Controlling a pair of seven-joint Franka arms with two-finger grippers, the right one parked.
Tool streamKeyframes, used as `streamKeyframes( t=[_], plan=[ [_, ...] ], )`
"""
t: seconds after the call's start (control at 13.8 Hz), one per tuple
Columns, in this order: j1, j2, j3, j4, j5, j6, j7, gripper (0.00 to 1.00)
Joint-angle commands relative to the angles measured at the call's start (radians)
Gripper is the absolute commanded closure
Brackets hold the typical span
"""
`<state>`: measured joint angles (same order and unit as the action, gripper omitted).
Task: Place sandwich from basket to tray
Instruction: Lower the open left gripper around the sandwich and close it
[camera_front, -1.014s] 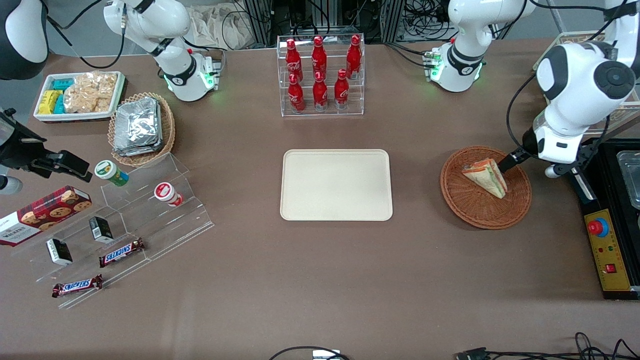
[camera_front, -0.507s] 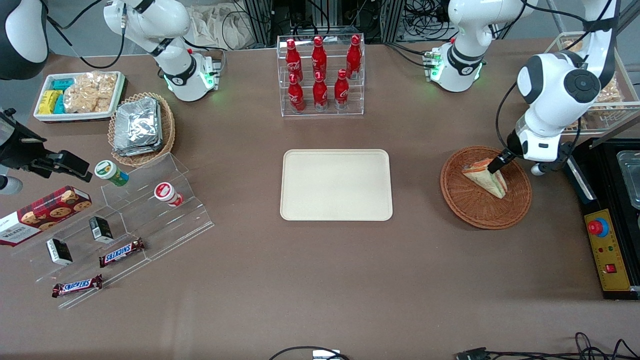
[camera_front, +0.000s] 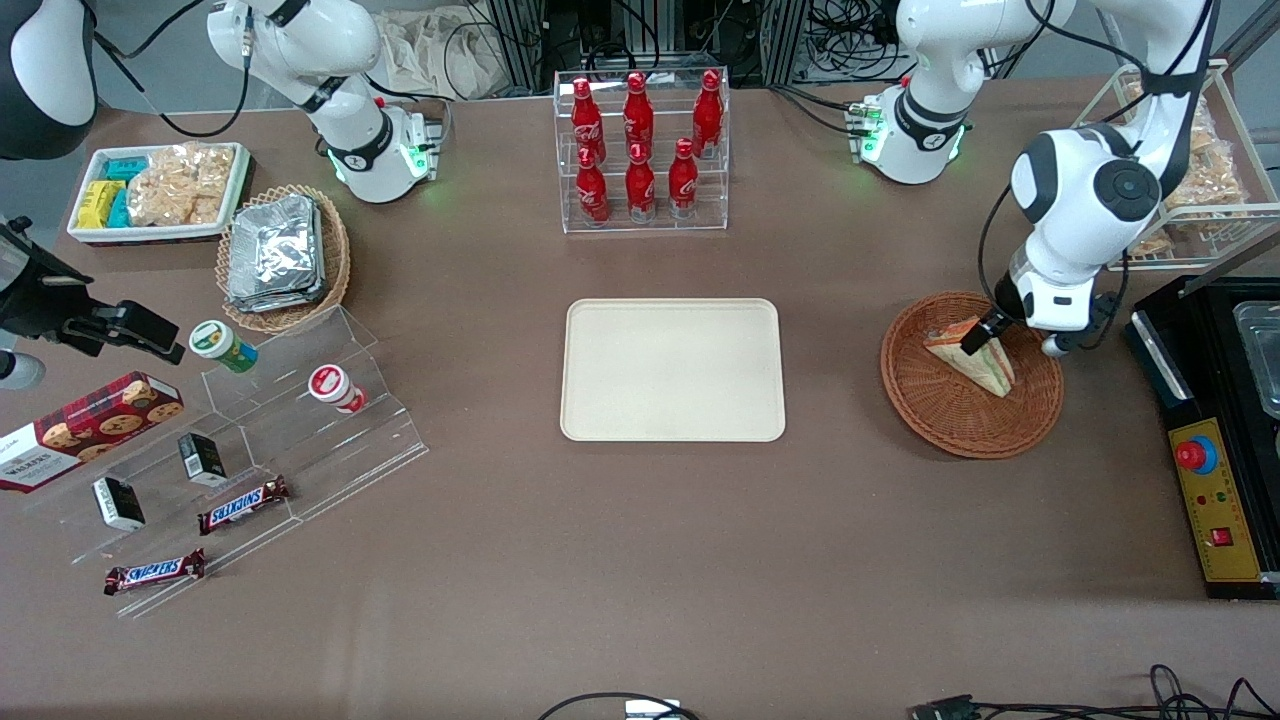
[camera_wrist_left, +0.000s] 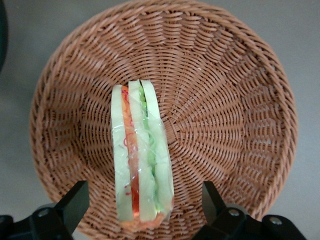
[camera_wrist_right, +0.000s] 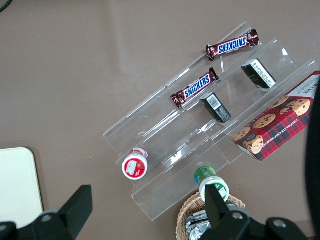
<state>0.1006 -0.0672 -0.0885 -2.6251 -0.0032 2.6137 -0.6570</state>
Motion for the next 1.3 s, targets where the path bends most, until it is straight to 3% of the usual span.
streamKeyframes(
  t=[0.0,0.29,0.36,0.51,0.58,0.8,1.01,1.23],
  plan=[
    [0.004,0.046,-0.005,-0.024,0.000,0.087,-0.026,0.00],
    [0.005,0.089,-0.002,-0.030,0.000,0.135,-0.027,0.03],
    [0.007,0.092,0.000,-0.036,0.000,0.138,-0.027,0.18],
    [0.024,0.092,-0.002,-0.039,0.006,0.141,-0.021,0.64],
    [0.024,0.092,-0.002,-0.041,0.008,0.141,-0.012,0.79],
    [0.022,0.080,-0.002,-0.053,0.022,0.138,0.010,0.91],
    [0.019,0.031,-0.004,-0.055,0.022,0.099,0.025,0.92],
    [0.014,-0.089,-0.008,-0.038,0.022,-0.068,0.142,0.93]
  ],
)
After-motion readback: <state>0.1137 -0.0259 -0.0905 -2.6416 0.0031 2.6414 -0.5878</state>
